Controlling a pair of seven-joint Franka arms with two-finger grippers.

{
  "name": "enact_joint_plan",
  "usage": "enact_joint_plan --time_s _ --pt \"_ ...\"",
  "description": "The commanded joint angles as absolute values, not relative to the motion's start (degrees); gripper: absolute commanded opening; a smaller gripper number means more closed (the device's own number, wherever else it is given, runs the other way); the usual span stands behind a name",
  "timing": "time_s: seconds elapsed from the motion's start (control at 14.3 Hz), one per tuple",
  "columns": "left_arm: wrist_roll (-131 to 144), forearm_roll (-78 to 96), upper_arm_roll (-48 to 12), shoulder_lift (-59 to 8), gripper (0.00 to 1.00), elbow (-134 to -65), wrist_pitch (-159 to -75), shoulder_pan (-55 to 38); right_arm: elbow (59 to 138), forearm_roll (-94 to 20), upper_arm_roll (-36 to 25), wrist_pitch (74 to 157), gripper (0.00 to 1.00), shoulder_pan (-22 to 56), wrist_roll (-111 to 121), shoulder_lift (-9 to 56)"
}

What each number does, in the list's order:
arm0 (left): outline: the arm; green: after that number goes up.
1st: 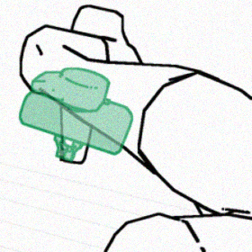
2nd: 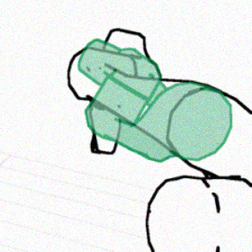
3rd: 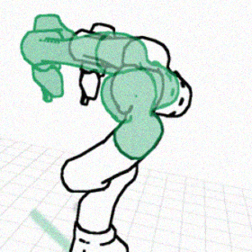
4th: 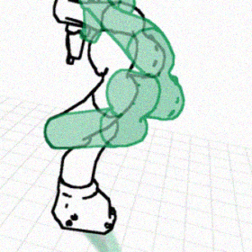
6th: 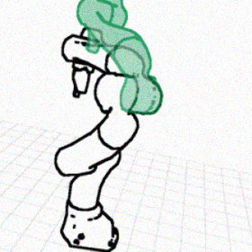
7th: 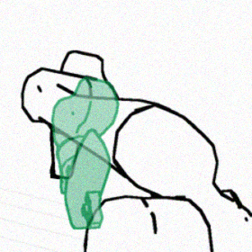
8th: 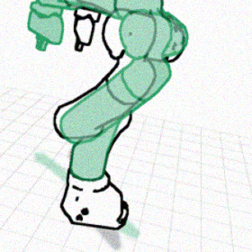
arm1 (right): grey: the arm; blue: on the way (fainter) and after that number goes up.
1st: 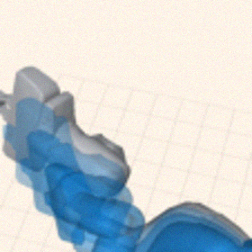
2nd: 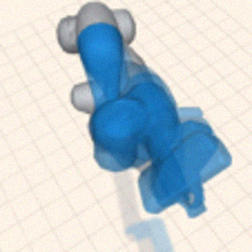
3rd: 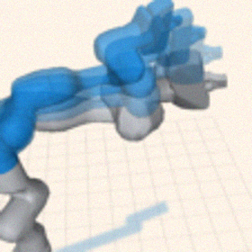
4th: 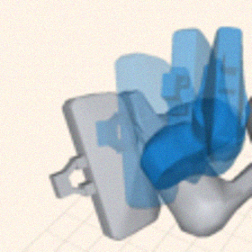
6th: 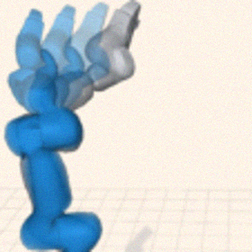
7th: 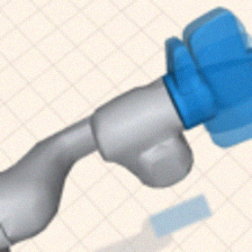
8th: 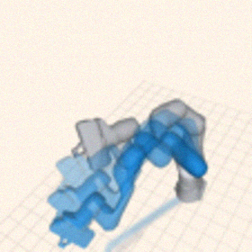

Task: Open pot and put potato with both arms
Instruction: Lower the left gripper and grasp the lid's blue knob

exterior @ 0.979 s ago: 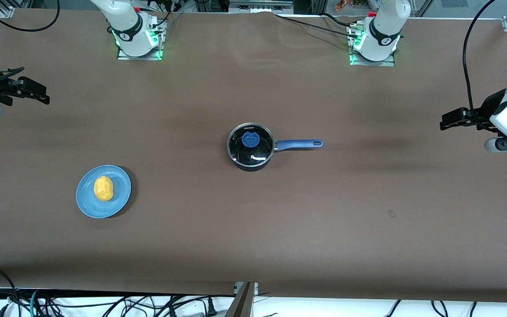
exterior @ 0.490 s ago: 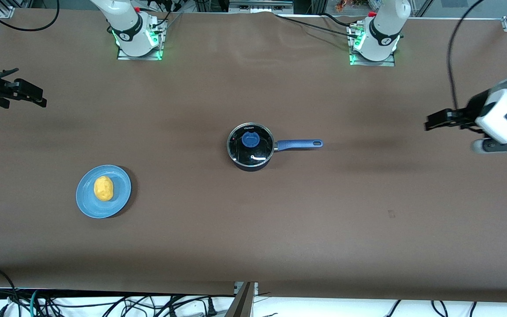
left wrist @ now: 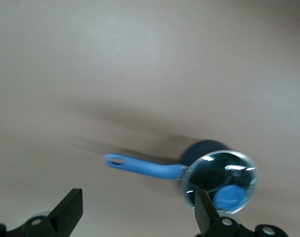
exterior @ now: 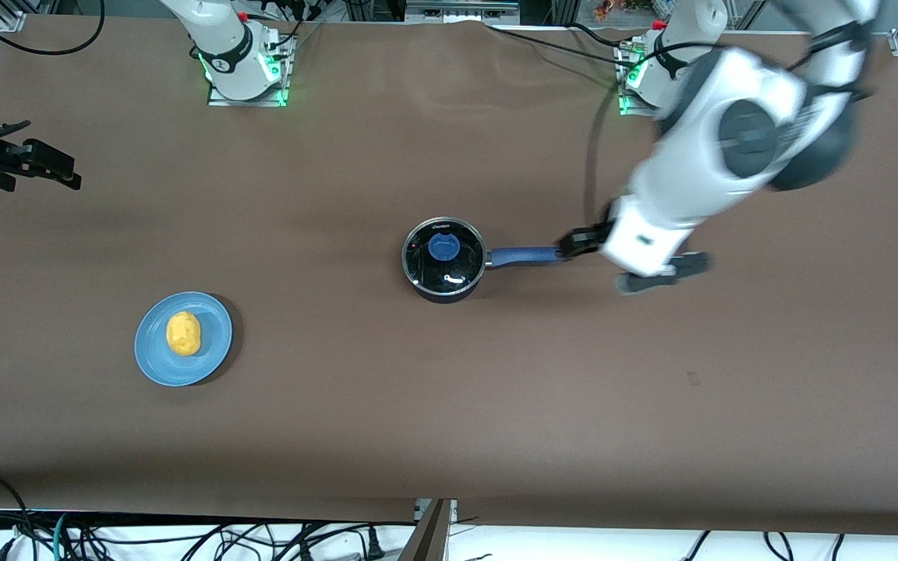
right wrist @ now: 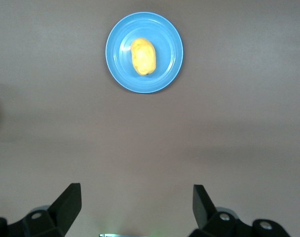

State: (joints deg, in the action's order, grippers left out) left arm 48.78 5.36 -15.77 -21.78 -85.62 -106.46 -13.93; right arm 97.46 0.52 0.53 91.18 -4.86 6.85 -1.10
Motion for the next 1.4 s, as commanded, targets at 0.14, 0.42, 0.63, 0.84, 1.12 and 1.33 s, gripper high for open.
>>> enact_joint_plan --time_s 0.14,0.42,0.63,0.84,1.12,1.33 --pt "64.3 -1.4 -15.4 -29.5 1.0 -84.4 -114.6 -23.8 97.1 -0.3 0.2 90.5 1.0 -4.7 7.6 -1.2" --pt "70.7 -6.1 -15.3 -34.9 1.0 -84.1 -121.6 -29.7 97.1 -0.3 0.2 90.1 1.0 -4.7 7.6 -1.2" --pt "74.0 -9.9 -15.3 -37.7 1.0 -84.0 -123.6 -32.7 97.1 -0.3 0.2 89.7 1.0 -4.7 7.6 -1.2" --pt "75.6 -12.5 -15.4 -39.4 1.0 -83.9 -123.7 -34.0 97.0 -0.3 0.2 89.7 1.0 -4.7 7.6 -1.2" --pt "76.5 -12.7 -15.3 -39.9 1.0 -83.8 -123.7 -34.7 97.0 -0.3 0.2 88.6 1.0 -4.7 7.6 -1.2" --pt "76.7 -12.2 -15.4 -39.8 1.0 -83.3 -123.7 -34.8 97.0 -0.3 0.2 88.1 1.0 -4.7 7.5 -1.2"
